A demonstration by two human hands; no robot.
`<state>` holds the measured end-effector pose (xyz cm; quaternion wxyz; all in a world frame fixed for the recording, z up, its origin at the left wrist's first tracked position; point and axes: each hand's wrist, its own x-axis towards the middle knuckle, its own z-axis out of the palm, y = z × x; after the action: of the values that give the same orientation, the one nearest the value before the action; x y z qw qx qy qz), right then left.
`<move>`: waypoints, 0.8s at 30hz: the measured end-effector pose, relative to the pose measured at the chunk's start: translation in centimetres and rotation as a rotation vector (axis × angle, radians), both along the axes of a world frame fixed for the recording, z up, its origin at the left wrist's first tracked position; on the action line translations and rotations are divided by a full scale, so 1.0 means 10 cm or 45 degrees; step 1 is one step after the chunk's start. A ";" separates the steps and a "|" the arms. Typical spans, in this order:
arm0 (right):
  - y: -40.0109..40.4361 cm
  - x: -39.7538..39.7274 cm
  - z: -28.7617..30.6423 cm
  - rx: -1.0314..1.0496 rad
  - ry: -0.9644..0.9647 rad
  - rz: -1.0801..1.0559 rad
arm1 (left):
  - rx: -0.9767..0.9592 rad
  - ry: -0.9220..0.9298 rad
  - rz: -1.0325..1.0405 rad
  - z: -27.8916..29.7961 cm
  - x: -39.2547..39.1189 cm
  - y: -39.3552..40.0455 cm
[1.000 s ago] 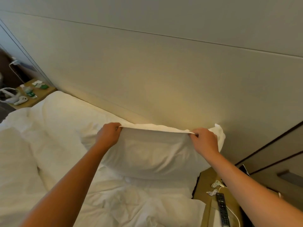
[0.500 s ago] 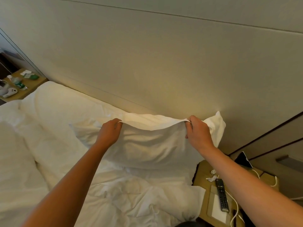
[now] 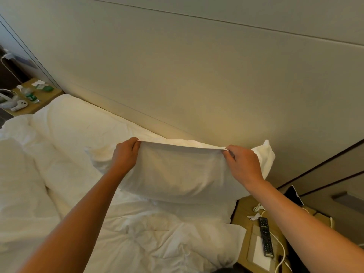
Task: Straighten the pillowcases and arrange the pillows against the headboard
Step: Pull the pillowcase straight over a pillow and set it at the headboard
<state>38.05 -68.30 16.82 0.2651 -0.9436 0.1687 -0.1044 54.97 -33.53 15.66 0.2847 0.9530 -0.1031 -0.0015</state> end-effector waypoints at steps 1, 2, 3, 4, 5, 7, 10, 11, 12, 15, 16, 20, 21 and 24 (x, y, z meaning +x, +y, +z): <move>0.04 -0.02 0.02 0.010 -0.008 0.014 | -0.002 -0.014 0.005 0.05 0.02 0.03; 0.08 -0.03 0.04 0.023 -0.023 0.025 | 0.003 -0.028 0.010 0.11 0.03 0.06; 0.11 -0.03 0.06 0.034 -0.040 0.034 | 0.014 -0.042 0.017 0.16 0.04 0.10; 0.14 -0.02 0.09 0.040 -0.057 0.041 | 0.024 -0.058 0.020 0.21 0.05 0.13; 0.16 -0.01 0.13 0.043 -0.071 0.047 | 0.032 -0.073 0.018 0.25 0.06 0.16; 0.20 0.00 0.20 0.055 -0.106 0.058 | 0.054 -0.100 0.012 0.35 0.08 0.20; 0.25 0.04 0.31 0.075 -0.176 0.071 | 0.103 -0.157 0.026 0.50 0.14 0.24; 0.27 0.06 0.34 0.080 -0.198 0.071 | 0.117 -0.179 0.034 0.55 0.17 0.24; 0.28 0.08 0.37 0.084 -0.213 0.068 | 0.128 -0.197 0.038 0.61 0.20 0.24; 0.31 0.14 0.44 0.122 -0.228 0.055 | 0.128 -0.227 0.037 0.73 0.30 0.23; 0.32 0.17 0.46 0.142 -0.233 0.053 | 0.123 -0.232 0.040 0.76 0.34 0.23; 0.39 0.25 0.41 0.162 -0.185 0.045 | 0.139 -0.194 0.056 0.69 0.46 0.26; 0.42 0.26 0.35 0.171 -0.147 0.049 | 0.155 -0.160 0.052 0.62 0.47 0.28; 0.52 0.29 0.15 0.199 -0.012 0.067 | 0.188 -0.045 0.078 0.32 0.41 0.37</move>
<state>40.96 -63.13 18.30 0.3414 -0.9237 0.1501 -0.0882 59.07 -29.85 18.85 0.2116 0.9741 -0.0786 0.0165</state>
